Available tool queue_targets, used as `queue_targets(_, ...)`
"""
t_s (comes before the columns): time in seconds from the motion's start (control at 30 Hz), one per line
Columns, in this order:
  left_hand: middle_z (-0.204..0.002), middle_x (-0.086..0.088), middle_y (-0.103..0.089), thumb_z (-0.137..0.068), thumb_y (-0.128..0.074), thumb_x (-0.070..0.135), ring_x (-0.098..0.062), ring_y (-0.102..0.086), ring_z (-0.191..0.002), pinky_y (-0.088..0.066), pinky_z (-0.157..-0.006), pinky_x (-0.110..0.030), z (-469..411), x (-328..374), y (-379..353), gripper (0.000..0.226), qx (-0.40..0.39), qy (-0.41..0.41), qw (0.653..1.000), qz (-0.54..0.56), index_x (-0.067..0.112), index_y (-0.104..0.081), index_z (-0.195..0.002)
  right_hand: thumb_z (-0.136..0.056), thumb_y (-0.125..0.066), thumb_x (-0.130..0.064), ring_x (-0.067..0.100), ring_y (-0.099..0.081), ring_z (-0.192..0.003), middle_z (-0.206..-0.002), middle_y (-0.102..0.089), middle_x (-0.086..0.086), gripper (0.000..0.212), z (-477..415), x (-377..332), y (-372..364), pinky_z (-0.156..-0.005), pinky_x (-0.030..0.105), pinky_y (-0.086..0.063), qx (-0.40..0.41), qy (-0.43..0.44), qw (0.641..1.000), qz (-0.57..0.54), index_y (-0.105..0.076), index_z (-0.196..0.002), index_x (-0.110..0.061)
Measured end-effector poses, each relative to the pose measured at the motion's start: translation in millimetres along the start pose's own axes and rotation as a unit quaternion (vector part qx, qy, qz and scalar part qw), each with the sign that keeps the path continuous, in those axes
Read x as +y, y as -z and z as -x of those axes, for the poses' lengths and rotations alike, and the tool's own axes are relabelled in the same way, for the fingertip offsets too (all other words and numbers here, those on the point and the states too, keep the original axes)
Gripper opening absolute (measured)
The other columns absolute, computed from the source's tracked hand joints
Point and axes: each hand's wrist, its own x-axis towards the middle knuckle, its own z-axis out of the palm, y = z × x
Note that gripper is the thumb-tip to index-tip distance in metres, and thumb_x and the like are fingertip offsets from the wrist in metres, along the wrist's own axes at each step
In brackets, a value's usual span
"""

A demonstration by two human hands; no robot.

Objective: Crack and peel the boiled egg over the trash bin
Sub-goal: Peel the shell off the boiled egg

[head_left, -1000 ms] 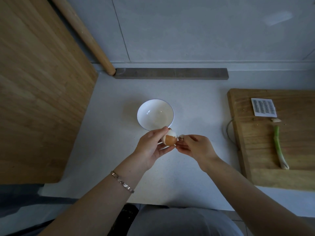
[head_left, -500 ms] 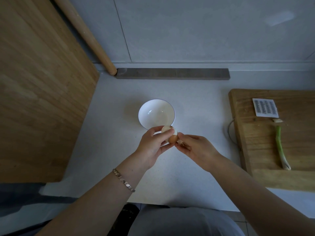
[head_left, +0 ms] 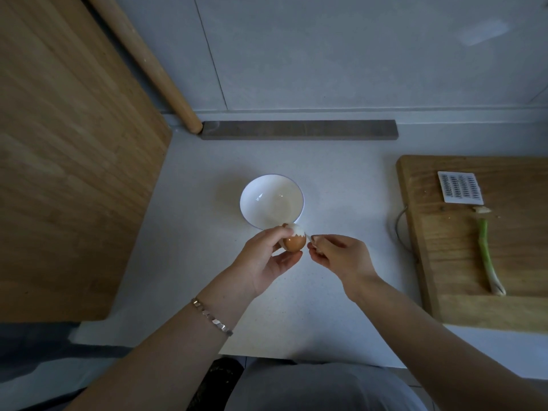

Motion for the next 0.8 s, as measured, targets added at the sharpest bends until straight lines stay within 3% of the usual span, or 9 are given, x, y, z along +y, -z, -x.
queue_targets(0.07, -0.093, -0.011, -0.063, -0.086, -0.058, 0.008, -0.02, -0.062, -0.084, -0.06, -0.063, -0.023, 0.0, -1.5, 0.9, 0.007, -0.003, -0.001, 1.0, 0.014, 0.006, -0.064, -0.088, -0.082, -0.061, -0.003, 0.015, -0.067, -0.072, -0.078, -0.07, 0.007, 0.015, 1.8, -1.1, -0.5, -0.067, 0.014, -0.056, -0.01, 0.03, 0.999, 0.032, -0.071, -0.093, -0.005)
queue_targets(0.2, -0.086, -0.011, -0.065, -0.085, -0.058, 0.006, -0.018, -0.063, -0.083, -0.06, -0.066, -0.023, -2.8, -1.9, 0.2, 0.007, 0.001, -0.015, 1.0, -0.001, 0.003, -0.065, -0.085, -0.079, -0.061, -0.012, 0.017, -0.069, -0.087, -0.087, -0.073, 0.006, 0.016, 4.0, -4.2, -5.4, -0.091, 0.031, -0.053, -0.058, 0.034, 0.994, 0.084, -0.071, -0.074, -0.023)
queue_targets(0.3, -0.094, -0.01, -0.065, -0.085, -0.057, 0.004, -0.02, -0.064, -0.085, -0.06, -0.073, -0.025, -4.4, -2.5, 1.0, 0.013, -0.006, -0.033, 0.999, -0.036, 0.004, -0.064, -0.096, -0.081, -0.065, -0.02, 0.015, -0.068, -0.088, -0.089, -0.072, 0.005, 0.006, 1.2, -3.6, -5.4, -0.09, 0.028, -0.052, -0.067, -0.004, 0.997, 0.028, -0.069, -0.077, -0.017)
queue_targets(0.47, -0.095, -0.004, -0.067, -0.082, -0.064, 0.01, -0.019, -0.065, -0.092, -0.055, -0.071, -0.027, -4.0, -5.2, 4.3, 0.025, 0.041, -0.019, 0.996, -0.077, 0.013, -0.063, -0.106, -0.081, -0.066, -0.013, 0.023, -0.068, -0.095, -0.102, -0.07, 0.019, 0.021, -1.9, -1.2, -3.2, -0.088, 0.027, -0.052, -0.082, -0.073, 0.992, -0.066, -0.069, -0.096, 0.0)
queue_targets(0.63, -0.099, -0.011, -0.07, -0.073, -0.077, 0.014, -0.018, -0.068, -0.082, -0.056, -0.068, -0.024, -3.1, -5.2, 2.3, 0.043, 0.081, -0.046, 0.988, -0.123, 0.008, -0.062, -0.112, -0.078, -0.067, -0.01, 0.017, -0.07, -0.08, -0.083, -0.073, 0.011, 0.006, 1.5, -3.0, -6.5, -0.08, 0.023, -0.056, -0.048, -0.016, 0.999, -0.007, -0.072, -0.079, -0.007)
queue_targets(0.8, -0.1, -0.012, -0.068, -0.076, -0.073, 0.013, -0.017, -0.067, -0.078, -0.058, -0.071, -0.023, -6.2, -4.3, -0.5, 0.037, 0.084, -0.058, 0.99, -0.1, 0.004, -0.063, -0.111, -0.08, -0.065, -0.01, 0.011, -0.07, -0.066, -0.071, -0.071, 0.003, 0.015, 0.0, -2.6, -9.5, -0.078, 0.023, -0.057, -0.004, 0.017, 1.0, 0.005, -0.07, -0.066, -0.014)
